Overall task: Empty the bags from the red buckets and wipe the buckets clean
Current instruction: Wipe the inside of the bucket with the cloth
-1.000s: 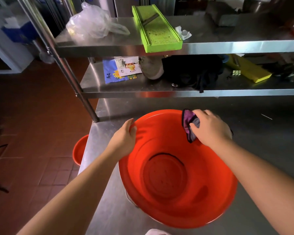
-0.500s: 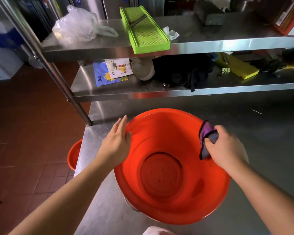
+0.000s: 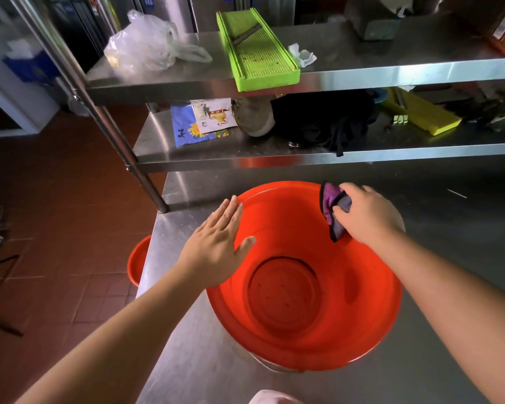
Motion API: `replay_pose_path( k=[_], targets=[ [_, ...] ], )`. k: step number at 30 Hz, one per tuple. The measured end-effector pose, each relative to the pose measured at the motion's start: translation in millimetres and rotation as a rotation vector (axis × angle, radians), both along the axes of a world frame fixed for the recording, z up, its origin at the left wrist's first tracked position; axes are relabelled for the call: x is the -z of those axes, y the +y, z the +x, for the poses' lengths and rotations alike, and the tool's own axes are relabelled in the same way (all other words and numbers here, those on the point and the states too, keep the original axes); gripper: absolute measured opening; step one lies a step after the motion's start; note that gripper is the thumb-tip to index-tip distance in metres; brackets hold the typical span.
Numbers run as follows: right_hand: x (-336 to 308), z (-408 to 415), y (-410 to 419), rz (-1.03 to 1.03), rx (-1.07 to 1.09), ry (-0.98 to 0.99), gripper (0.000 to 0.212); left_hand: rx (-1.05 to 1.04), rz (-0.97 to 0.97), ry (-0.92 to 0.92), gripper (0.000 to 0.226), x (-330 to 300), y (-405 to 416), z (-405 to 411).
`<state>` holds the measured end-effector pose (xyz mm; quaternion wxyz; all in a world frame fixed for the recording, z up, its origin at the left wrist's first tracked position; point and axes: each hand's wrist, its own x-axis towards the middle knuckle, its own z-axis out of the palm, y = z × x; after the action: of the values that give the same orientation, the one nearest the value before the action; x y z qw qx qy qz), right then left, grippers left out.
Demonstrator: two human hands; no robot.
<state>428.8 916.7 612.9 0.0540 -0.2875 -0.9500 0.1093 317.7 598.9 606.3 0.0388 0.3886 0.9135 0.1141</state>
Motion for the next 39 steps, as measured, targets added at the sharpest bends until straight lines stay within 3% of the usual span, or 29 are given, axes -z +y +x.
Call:
replay_pose_path(
  k=[14,18,22,26,31,35,39],
  targets=[
    [10.5,127.5,-54.7,-0.264,0.382,0.102,0.056,-0.057,0.029,-0.024,0.081,2.8,2.6,0.2],
    [2.7,109.0,-44.0,-0.227,0.369,0.056,0.05,-0.087,0.052,-0.059,0.082,-1.6,3.7,8.4],
    [-9.9,75.5,-26.1,-0.16,0.291,-0.048,0.061,-0.187,0.025,-0.086,0.087,-5.0,-5.0,32.0],
    [-19.2,32.2,-15.9,-0.078,0.274,-0.129,0.072,-0.27,0.023,0.083,0.083,-15.7,-11.9,36.2],
    [-17.7,1.2,-17.7,0.026,0.192,-0.079,0.044,-0.087,0.051,0.062,0.078,-13.9,6.2,8.9],
    [-9.5,3.1,-15.8,0.103,0.141,-0.062,0.037,0.047,-0.048,0.109,0.082,-0.7,16.9,4.7],
    [-4.4,3.7,-11.3,0.103,0.15,-0.132,0.063,-0.003,-0.056,0.129,0.086,4.0,17.9,6.9]
  ],
)
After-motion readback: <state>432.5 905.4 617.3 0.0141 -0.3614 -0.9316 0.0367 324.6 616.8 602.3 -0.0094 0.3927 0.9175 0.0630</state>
